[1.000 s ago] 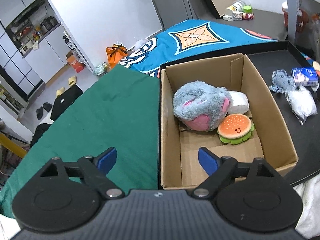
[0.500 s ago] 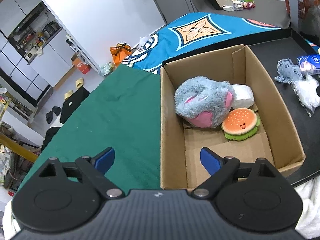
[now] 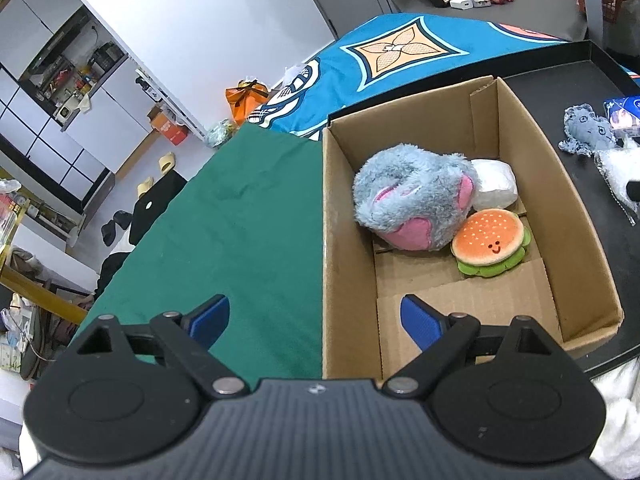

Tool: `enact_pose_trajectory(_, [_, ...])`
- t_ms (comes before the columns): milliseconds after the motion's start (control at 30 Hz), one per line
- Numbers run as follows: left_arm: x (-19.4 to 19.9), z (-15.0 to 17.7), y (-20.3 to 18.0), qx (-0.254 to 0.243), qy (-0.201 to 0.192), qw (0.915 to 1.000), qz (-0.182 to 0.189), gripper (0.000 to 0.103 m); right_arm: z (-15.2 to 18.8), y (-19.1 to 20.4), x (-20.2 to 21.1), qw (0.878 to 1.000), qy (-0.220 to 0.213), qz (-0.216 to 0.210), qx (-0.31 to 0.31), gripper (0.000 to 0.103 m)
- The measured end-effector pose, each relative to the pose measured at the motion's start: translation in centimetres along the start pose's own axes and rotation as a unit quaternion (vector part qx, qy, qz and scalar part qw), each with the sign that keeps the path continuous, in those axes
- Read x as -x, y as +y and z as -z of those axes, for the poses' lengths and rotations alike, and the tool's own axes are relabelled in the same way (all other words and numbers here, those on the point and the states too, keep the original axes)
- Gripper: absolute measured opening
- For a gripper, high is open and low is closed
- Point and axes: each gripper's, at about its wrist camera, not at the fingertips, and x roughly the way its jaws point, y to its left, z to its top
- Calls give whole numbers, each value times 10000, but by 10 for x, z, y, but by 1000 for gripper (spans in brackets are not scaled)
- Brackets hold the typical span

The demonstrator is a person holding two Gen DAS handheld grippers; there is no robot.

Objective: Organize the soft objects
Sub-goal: 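Close the right gripper on the clear bubble-wrap bag, then lift the clear bag with the right gripper and carry it over the box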

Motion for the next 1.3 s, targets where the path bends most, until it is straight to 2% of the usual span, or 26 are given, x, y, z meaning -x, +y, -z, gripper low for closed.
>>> enact_pose_trajectory(133, [1,1,2,27,9,9999,151,95,1,7,4,9999,-68,54,135,45])
enact_pose_trajectory(167, [1,1,3,51,2,9998,168,96,0,7,5,9999,-67,5,94,34])
enact_pose_trajectory(300, [5,3,5,106,-83,9997,194,97,-2,8,11,9999,-126,20,116,28])
enact_pose_trajectory(533, [10,6,11,192,-157,9993,287,98,-6,8,25,9994,-316,46,90,25])
enact_pose_trajectory(633, [15,5,17,344,-245,9990,172,98,-7,7,33,9992,-369,96,83,24])
enact_pose_trajectory(833, [20,3,26,387,-210,9980,445,98,-11,8,50,9988,-456,199,51,24])
enact_pose_trajectory(933, [19,4,33,367,-213,9982,433,98,-13,10,57,9985,-506,218,41,24])
enact_pose_trajectory(1133, [19,5,46,681,-205,9948,725,98,-21,22,70,9976,-631,233,152,24])
enact_pose_trajectory(1300, [19,11,51,791,-223,9935,782,98,-26,37,82,9970,-718,176,232,24])
